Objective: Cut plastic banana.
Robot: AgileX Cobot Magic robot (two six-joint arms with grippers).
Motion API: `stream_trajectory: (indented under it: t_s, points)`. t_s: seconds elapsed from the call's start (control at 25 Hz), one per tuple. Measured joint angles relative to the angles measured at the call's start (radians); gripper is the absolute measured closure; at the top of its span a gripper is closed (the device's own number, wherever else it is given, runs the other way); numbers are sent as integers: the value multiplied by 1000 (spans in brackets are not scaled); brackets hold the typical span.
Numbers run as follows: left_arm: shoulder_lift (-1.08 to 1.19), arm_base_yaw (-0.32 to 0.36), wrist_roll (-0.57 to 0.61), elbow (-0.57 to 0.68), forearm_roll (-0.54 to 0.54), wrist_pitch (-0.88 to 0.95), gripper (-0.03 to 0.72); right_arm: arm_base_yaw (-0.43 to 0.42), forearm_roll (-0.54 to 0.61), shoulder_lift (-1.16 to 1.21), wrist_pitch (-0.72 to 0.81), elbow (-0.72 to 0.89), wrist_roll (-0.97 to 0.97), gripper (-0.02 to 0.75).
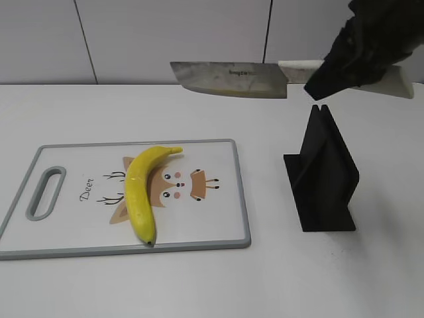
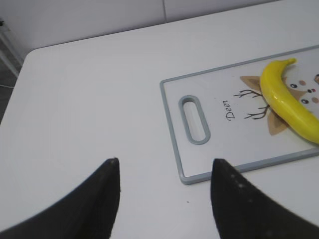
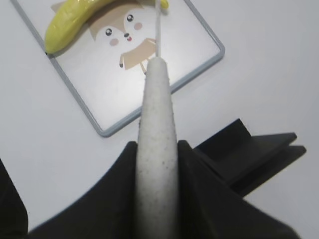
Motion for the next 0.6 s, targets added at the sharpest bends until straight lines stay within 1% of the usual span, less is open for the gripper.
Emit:
stream_trajectory:
  t_s: [0.12,0.2,0.44,0.52,0.6]
  points:
    - [125,-18,93,-47,-62,-65,136,0,38,28,-15,-4,-72,554]
    - [218,-48,147,-88,-82,-104,141,0,38,54,-16,-4,-108,554]
    - [509,-176,268,-236,-84,-124,176,0,36,113,-21,-39,-157,555]
    - [610,-196,300,-290,-84,-124,178,2,36,132,-21,-60,-160,555]
    - [721,-197,333,-358,-84,-124,179,10,36,159,-21,-89,-167,555]
